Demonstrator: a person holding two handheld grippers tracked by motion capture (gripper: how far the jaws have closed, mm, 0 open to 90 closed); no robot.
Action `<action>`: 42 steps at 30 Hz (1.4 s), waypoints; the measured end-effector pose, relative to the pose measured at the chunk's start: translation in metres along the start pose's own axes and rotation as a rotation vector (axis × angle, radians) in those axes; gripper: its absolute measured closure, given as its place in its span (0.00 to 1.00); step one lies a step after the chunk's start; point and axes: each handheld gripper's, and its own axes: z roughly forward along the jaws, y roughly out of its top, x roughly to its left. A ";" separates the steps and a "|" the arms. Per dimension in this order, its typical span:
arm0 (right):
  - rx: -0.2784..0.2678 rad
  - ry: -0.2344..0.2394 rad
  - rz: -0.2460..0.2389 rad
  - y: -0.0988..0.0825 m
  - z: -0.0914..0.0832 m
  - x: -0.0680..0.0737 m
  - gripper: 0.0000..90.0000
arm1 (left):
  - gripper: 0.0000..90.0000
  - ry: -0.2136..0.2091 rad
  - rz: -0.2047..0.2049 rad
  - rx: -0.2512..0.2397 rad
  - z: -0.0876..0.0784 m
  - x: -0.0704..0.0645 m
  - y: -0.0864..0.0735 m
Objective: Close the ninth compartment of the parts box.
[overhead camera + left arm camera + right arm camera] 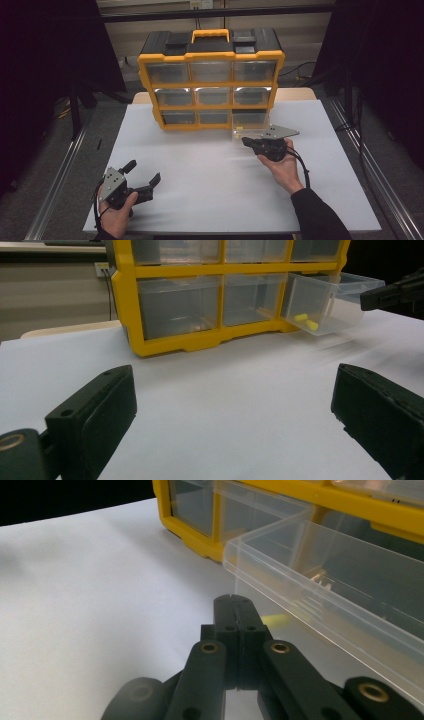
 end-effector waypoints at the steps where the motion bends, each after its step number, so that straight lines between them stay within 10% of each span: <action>1: 0.000 -0.002 0.005 -0.001 0.000 -0.001 1.00 | 0.05 -0.001 -0.002 -0.002 0.000 0.000 0.000; 42: -0.004 -0.056 0.042 -0.004 0.014 -0.017 1.00 | 0.05 -0.010 0.004 0.000 0.001 -0.001 0.000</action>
